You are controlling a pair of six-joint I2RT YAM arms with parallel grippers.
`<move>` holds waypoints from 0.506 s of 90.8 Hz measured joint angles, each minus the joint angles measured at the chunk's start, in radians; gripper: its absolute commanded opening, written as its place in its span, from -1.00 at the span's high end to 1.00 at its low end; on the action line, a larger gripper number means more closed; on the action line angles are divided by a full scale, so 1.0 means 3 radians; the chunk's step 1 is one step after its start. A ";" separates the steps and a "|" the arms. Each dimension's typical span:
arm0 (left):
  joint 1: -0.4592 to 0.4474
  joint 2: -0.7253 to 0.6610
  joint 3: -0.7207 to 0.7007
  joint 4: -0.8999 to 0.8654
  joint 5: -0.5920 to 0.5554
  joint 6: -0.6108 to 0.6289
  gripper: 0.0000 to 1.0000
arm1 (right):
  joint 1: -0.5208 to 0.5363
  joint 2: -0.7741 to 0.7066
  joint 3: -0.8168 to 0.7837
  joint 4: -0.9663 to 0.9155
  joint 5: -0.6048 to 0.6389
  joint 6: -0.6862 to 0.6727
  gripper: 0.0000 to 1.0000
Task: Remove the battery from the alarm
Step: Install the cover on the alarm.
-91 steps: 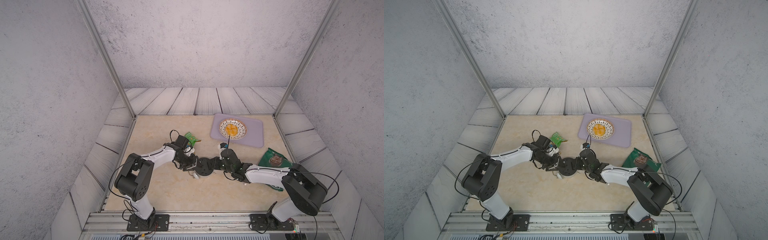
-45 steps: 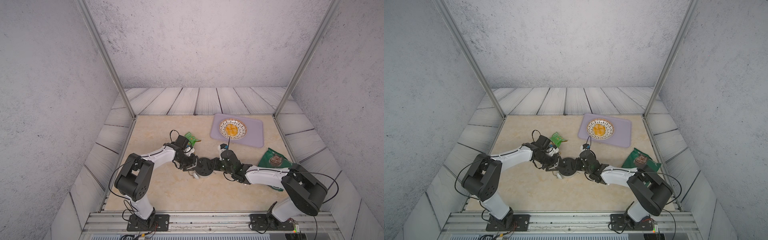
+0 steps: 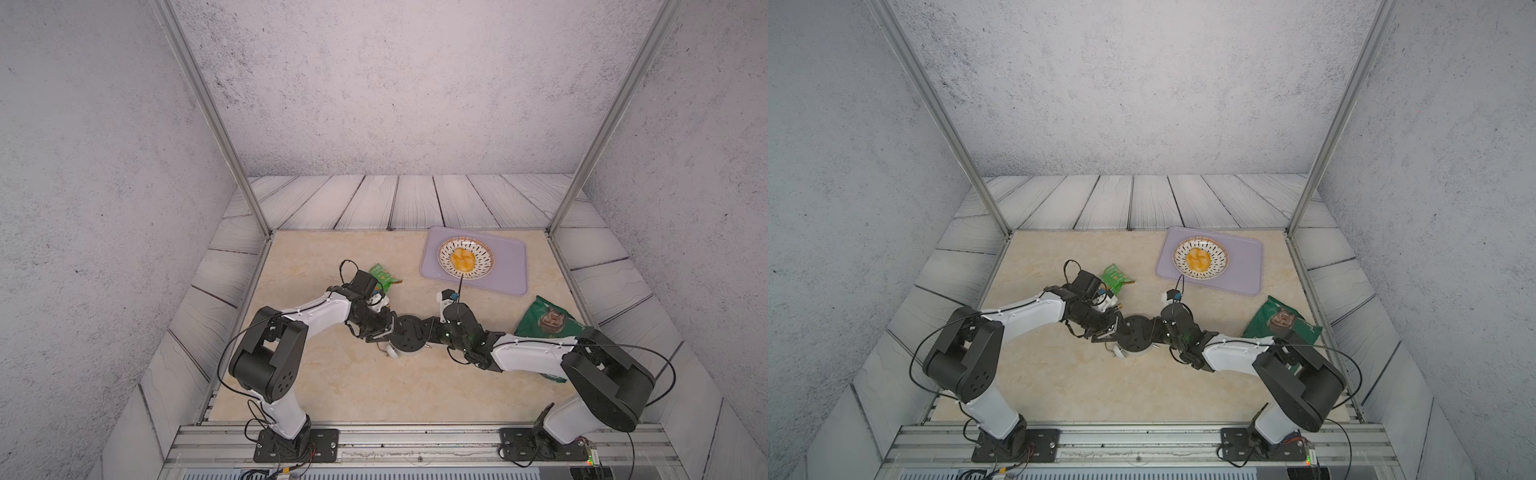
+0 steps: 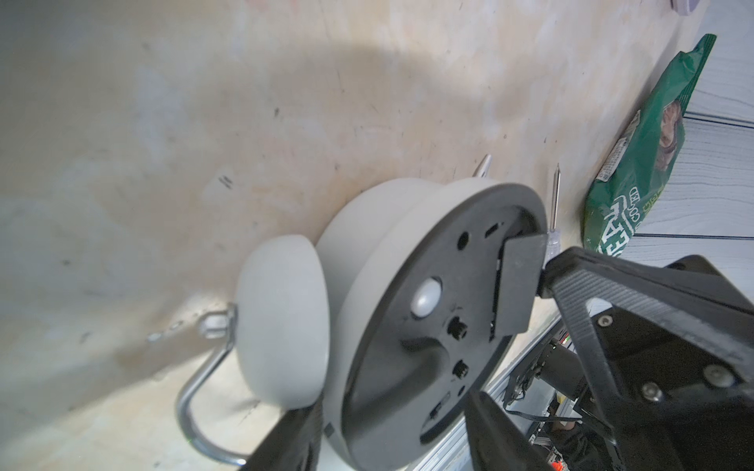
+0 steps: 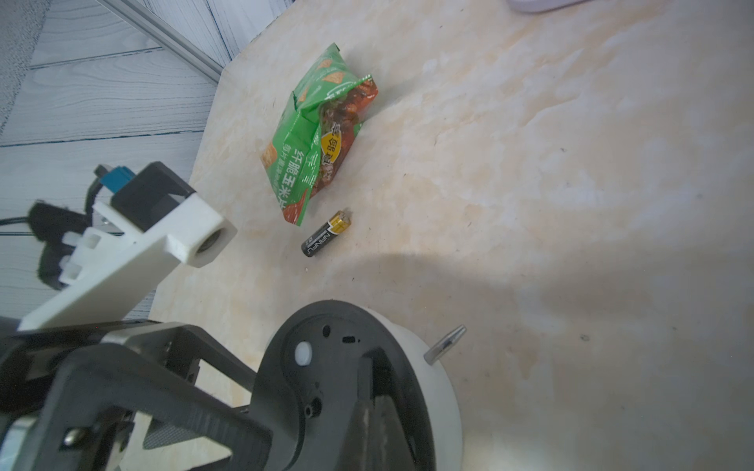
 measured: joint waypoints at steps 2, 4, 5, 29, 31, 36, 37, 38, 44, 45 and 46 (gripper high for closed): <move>0.0000 0.0000 0.0000 0.0000 0.0000 -0.0004 -0.23 | -0.0001 0.0000 -0.0004 0.0008 -0.0001 0.0001 1.00; 0.0000 0.0000 0.0000 -0.0001 -0.0001 -0.0005 -0.23 | -0.0001 0.0000 -0.0006 0.0011 -0.0001 0.0003 1.00; 0.0000 0.0000 0.0000 -0.0001 -0.0001 -0.0006 -0.23 | 0.0000 0.0000 -0.0010 0.0017 -0.0001 0.0003 1.00; 0.0000 -0.0003 -0.0001 0.0001 -0.0003 -0.0031 -0.23 | -0.0001 -0.0001 -0.0048 0.0074 -0.0003 0.0058 1.00; 0.0000 -0.0004 -0.0003 0.0003 -0.0003 -0.0033 -0.23 | -0.0001 -0.0001 -0.0053 0.0081 -0.0003 0.0062 1.00; 0.0000 -0.0009 -0.0003 0.0003 -0.0004 -0.0043 -0.23 | -0.0001 -0.0001 -0.0065 0.0100 -0.0003 0.0069 1.00; 0.0000 -0.0010 -0.0003 0.0003 -0.0004 -0.0043 -0.23 | -0.0001 -0.0001 -0.0066 0.0104 -0.0003 0.0070 1.00; 0.0000 -0.0011 -0.0003 0.0003 -0.0004 -0.0045 -0.23 | 0.0000 -0.0001 -0.0069 0.0108 -0.0003 0.0074 1.00; 0.0000 -0.0013 -0.0003 0.0004 -0.0005 -0.0057 -0.23 | 0.0001 -0.0001 -0.0088 0.0128 -0.0004 0.0076 1.00; 0.0000 -0.0013 -0.0003 0.0004 -0.0005 -0.0060 -0.23 | 0.0001 -0.0001 -0.0093 0.0131 -0.0004 0.0078 1.00; 0.0000 -0.0013 -0.0003 0.0005 -0.0005 -0.0065 -0.23 | 0.0003 -0.0001 -0.0097 0.0135 -0.0004 0.0078 1.00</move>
